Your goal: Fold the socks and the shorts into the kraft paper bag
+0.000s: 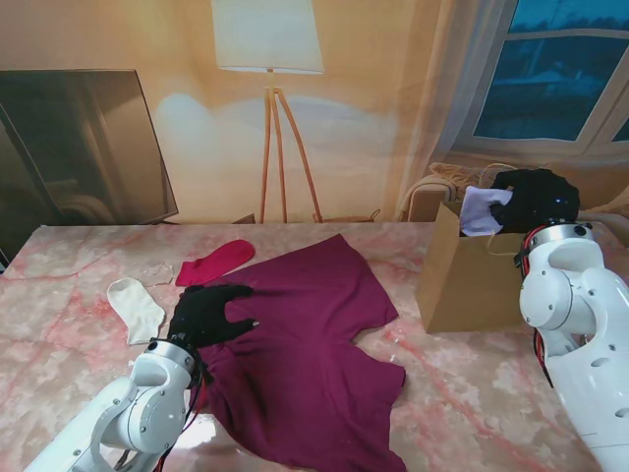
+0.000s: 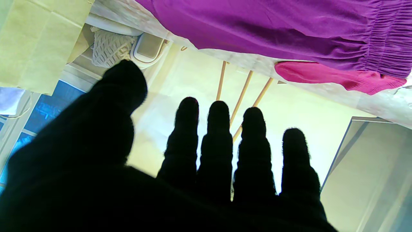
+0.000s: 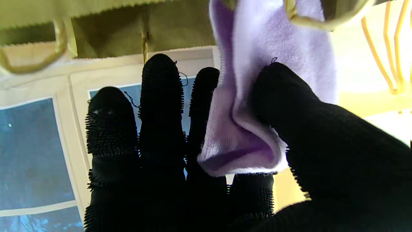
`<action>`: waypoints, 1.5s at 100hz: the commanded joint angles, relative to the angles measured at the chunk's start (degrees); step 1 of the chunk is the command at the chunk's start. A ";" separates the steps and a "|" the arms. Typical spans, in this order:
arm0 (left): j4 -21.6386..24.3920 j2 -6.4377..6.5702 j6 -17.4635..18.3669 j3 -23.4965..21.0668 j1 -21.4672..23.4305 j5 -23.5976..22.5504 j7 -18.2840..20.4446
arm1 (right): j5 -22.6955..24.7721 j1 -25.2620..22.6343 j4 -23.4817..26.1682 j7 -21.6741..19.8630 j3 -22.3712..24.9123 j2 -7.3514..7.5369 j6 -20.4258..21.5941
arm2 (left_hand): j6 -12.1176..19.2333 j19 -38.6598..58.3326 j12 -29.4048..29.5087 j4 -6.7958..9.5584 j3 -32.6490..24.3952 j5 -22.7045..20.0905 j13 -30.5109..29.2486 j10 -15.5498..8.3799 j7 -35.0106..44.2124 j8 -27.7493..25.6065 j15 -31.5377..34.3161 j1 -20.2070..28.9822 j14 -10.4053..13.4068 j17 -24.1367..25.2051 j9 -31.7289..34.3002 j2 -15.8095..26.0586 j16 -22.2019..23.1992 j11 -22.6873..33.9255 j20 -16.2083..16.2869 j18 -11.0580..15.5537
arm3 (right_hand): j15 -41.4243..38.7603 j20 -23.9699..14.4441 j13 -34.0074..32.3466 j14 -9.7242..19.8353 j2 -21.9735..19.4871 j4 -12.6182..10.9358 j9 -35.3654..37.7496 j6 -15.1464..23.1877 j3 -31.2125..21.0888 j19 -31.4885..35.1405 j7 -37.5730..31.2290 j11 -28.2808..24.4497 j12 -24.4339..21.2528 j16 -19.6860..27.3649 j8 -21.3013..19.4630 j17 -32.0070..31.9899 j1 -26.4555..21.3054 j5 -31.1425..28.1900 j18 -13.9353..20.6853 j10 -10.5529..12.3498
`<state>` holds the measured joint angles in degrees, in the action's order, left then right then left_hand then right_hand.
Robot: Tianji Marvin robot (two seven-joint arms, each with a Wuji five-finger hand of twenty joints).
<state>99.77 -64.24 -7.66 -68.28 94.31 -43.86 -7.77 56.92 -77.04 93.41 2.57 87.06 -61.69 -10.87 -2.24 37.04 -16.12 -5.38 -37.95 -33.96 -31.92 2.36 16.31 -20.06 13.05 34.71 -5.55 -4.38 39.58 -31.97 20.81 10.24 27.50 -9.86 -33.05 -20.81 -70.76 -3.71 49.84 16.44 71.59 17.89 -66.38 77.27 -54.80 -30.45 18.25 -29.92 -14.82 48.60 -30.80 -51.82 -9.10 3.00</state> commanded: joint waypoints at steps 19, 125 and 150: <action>-0.92 -0.06 0.52 0.58 -0.21 0.08 -1.42 | 0.68 -0.34 0.07 -1.71 -0.50 -0.08 -0.97 | 0.41 0.35 0.31 2.25 0.11 -0.34 0.60 1.10 0.60 0.31 -0.62 -1.68 1.38 0.31 -1.33 0.61 -0.25 -0.42 0.06 0.85 | 8.67 -3.00 9.89 -0.92 -1.47 -1.49 -11.19 -5.04 0.47 -7.82 14.28 -0.16 -2.04 0.67 -6.44 -9.43 6.09 4.88 -0.10 -0.13; -0.37 0.14 0.42 -0.07 0.20 -0.59 -0.79 | -1.92 -12.55 14.93 3.78 2.29 -1.26 9.19 | 0.02 -2.28 0.39 2.63 1.63 0.07 1.44 1.34 -0.13 0.74 -0.83 -2.31 1.26 1.55 -2.01 2.70 -0.37 -0.75 -2.24 1.25 | 20.72 -3.21 26.53 2.71 -18.54 -9.80 -23.71 -8.66 14.77 -27.12 26.88 11.04 -5.70 8.53 -9.11 -24.43 18.60 15.22 3.83 0.05; 0.41 0.17 0.75 -0.74 1.11 -0.99 -0.95 | -2.61 -18.72 18.20 5.53 -0.17 -1.44 14.40 | 0.07 -2.38 0.44 2.74 2.03 0.06 1.57 1.32 -0.34 0.86 -0.91 -2.34 1.20 1.46 -2.17 2.84 -0.41 -0.81 -2.83 1.20 | 21.87 0.44 28.12 3.45 -19.79 -10.24 -24.80 -9.18 16.66 -30.63 27.90 13.88 -6.88 10.49 -8.72 -24.38 18.92 16.67 7.01 -0.29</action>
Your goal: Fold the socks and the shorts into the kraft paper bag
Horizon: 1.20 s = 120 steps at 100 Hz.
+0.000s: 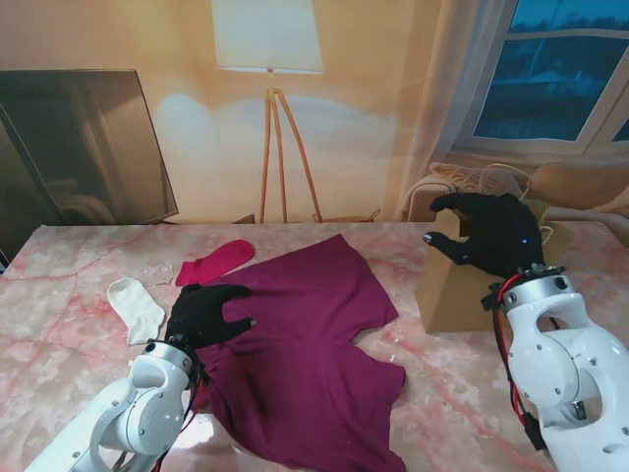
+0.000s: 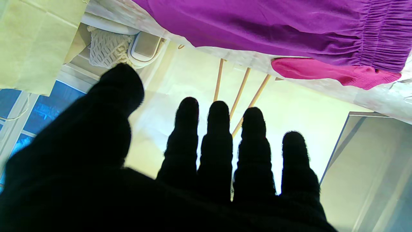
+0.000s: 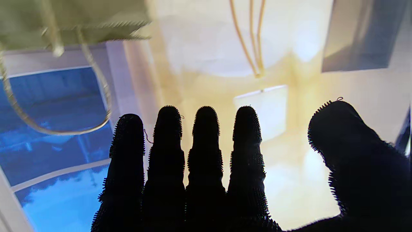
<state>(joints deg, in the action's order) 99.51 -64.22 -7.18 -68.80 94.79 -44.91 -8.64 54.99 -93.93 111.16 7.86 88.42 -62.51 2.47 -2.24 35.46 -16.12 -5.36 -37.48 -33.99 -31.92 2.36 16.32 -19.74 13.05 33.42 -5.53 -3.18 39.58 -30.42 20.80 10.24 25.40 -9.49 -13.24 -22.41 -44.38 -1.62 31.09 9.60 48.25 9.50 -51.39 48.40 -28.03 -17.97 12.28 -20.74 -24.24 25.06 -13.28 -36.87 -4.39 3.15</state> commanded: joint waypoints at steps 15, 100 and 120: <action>1.57 0.22 0.49 -0.86 1.50 -0.17 0.03 | -0.70 -4.20 -0.23 1.03 -4.02 -0.51 3.68 | 0.17 -0.90 0.47 2.70 2.36 0.01 1.55 1.24 -0.35 0.54 -0.90 -1.44 1.08 -0.11 -2.17 1.45 -0.38 -0.82 -1.14 -0.87 | 2.47 3.68 3.03 1.28 -4.28 -3.69 -3.07 -1.87 3.86 -3.05 2.16 2.72 -1.42 2.10 1.23 -0.95 1.88 3.35 3.05 -1.15; 4.11 1.09 0.73 -8.34 3.95 -3.69 3.78 | -7.43 -0.22 -15.90 4.45 -18.09 -1.15 1.88 | 0.47 0.12 0.47 2.96 3.51 -0.20 1.61 1.41 -0.31 0.48 -0.88 0.28 1.26 -1.01 -2.24 5.97 -0.24 -0.82 -2.20 -0.48 | 2.75 6.06 5.74 2.18 -4.63 -4.11 -5.08 -1.68 4.64 -4.38 2.16 4.56 -2.18 3.60 1.58 -3.03 1.34 4.58 3.67 -1.08; 2.02 1.85 -1.00 -13.02 1.42 -5.95 8.43 | -7.10 0.63 -16.77 4.10 -19.49 -1.03 1.68 | 0.77 0.90 0.44 2.84 1.60 -0.21 2.08 1.23 0.29 0.34 -0.76 2.08 1.46 -1.10 -2.86 8.37 -0.18 -0.63 -2.10 0.15 | 2.80 5.75 5.82 2.23 -3.76 -4.09 -5.55 -1.35 3.17 -3.96 1.72 3.93 -1.84 3.51 1.34 -3.38 0.51 4.50 3.40 -0.81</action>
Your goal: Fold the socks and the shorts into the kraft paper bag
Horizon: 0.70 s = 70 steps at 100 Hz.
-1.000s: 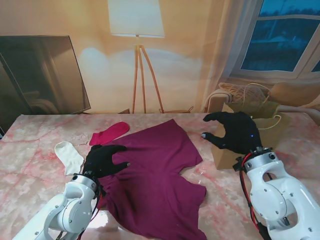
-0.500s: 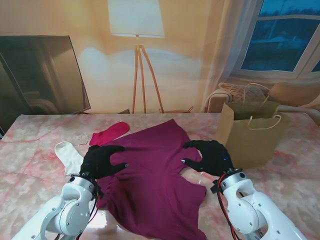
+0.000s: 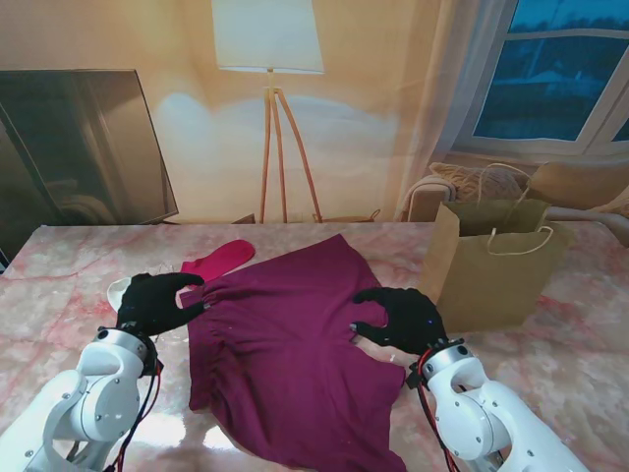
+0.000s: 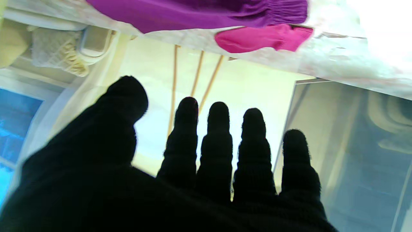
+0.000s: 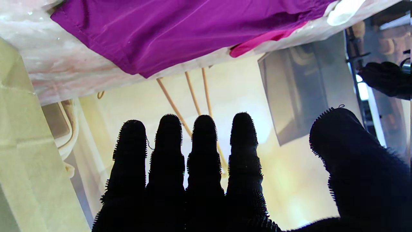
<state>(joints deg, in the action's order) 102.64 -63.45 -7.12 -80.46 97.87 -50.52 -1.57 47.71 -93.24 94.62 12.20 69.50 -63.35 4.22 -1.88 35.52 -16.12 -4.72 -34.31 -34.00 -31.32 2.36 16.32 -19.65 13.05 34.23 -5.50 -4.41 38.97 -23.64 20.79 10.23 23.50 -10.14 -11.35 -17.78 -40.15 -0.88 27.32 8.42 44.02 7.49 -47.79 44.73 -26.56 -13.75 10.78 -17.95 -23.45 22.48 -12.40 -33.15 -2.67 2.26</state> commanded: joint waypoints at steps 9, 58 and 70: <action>-2.76 1.30 -2.27 -2.39 -2.85 -0.60 2.68 | 0.03 0.17 -0.48 -0.21 -0.94 -0.23 -0.17 | -0.10 1.55 0.42 1.91 -1.49 0.05 1.48 1.50 0.43 0.33 -0.51 0.48 1.28 -0.14 -2.35 2.60 -0.09 -0.38 -0.06 0.87 | 0.91 0.96 1.66 1.38 0.15 -2.81 -1.58 0.67 -0.87 -0.10 0.12 -0.51 -0.22 0.63 0.48 -0.79 -0.50 0.82 1.52 0.11; -12.89 1.65 -5.46 -2.91 -4.68 5.39 6.22 | -1.32 1.13 -2.89 -1.56 -2.21 -0.13 -0.62 | -2.27 -9.31 1.85 3.61 11.89 2.84 11.37 0.97 -3.86 3.52 -3.22 -1.66 3.45 7.50 -9.09 13.43 -2.04 -2.03 -3.01 5.21 | 0.84 0.13 1.37 1.43 0.59 -2.18 -2.02 1.04 -3.14 0.57 -0.37 -1.31 0.13 0.22 0.31 -0.63 -1.09 0.70 1.03 0.19; -14.31 1.75 -5.91 -2.34 -4.42 5.80 6.66 | -1.33 1.33 -3.02 -1.42 -2.30 -0.16 -0.70 | -3.12 -12.00 2.05 3.68 13.45 3.85 12.76 1.25 -4.82 3.94 -3.68 -2.34 3.67 7.53 -10.37 14.72 -2.30 -2.22 -2.66 5.39 | 0.84 0.02 1.36 1.40 0.58 -2.24 -1.97 1.07 -3.14 0.65 -0.39 -1.33 0.12 0.20 0.31 -0.63 -1.26 0.61 0.96 0.18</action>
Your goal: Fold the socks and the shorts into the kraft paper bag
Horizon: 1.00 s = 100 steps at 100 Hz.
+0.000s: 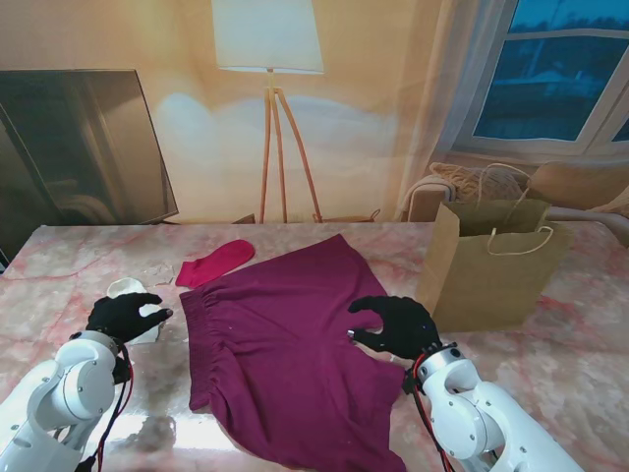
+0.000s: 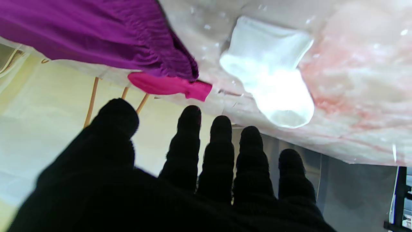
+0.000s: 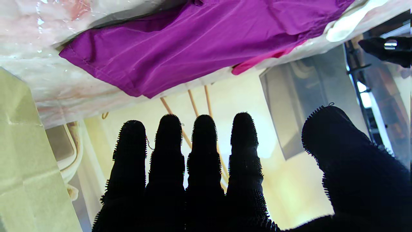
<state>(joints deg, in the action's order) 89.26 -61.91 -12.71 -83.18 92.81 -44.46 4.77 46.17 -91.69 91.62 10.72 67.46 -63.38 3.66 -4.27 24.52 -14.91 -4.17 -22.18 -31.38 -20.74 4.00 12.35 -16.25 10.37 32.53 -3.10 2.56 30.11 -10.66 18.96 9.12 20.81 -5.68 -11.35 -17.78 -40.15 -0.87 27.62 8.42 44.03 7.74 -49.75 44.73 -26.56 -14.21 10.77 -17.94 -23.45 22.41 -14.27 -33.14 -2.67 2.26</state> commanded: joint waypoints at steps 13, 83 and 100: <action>-1.45 0.52 -1.27 0.65 1.38 -0.67 1.92 | 0.13 -0.05 0.19 0.10 -0.47 -0.18 -0.35 | -1.13 -4.19 1.03 3.54 3.18 1.84 3.40 -0.27 -1.68 0.82 -1.36 0.26 1.11 0.76 -2.39 2.37 -0.69 -1.37 0.77 0.91 | 0.84 -0.15 1.30 1.51 0.27 -2.30 -1.87 1.29 -1.74 0.81 -0.65 -0.97 0.15 0.17 0.22 -0.48 -0.36 0.18 0.82 0.37; 3.35 1.58 -4.78 -0.47 8.38 1.22 10.21 | -0.16 0.73 0.19 0.60 -1.04 -0.37 -0.61 | -10.51 4.75 -3.17 6.46 21.89 -8.74 -8.37 11.27 -0.23 -1.65 9.50 -4.45 -11.39 -0.76 12.50 12.37 10.78 1.15 9.41 -8.22 | 0.43 -1.35 0.87 0.94 -0.50 -2.15 -2.69 1.49 -1.38 1.43 -0.76 -1.38 0.36 -0.68 0.18 -0.99 0.34 0.44 -0.02 0.17; 7.40 1.58 -5.03 -1.91 12.47 3.05 11.57 | -0.89 0.88 -0.53 0.96 -1.09 -0.52 -0.73 | -8.93 16.57 -3.99 6.43 22.22 -12.65 -13.20 11.48 2.45 -2.78 12.94 -4.69 -12.72 -3.51 17.88 12.71 11.85 3.10 10.12 -10.38 | 0.31 -1.34 0.73 0.92 -0.51 -2.18 -2.55 1.30 -1.40 1.20 -0.82 -1.67 0.49 -0.86 0.17 -1.01 0.43 0.13 0.12 0.07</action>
<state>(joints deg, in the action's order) 97.09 -60.38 -17.55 -85.50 102.70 -42.55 14.69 45.42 -90.65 91.40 11.63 66.53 -63.55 3.03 -13.38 37.74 -15.77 0.19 -1.99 -42.91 -28.07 11.43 13.11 -18.17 15.93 29.56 -12.11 -0.47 42.34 -0.38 28.27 6.21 29.45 -14.58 -11.35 -17.78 -40.15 -0.87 27.62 8.42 43.38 8.42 -50.35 44.85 -26.56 -15.30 10.78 -17.94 -23.45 22.32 -14.27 -33.15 -2.87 2.26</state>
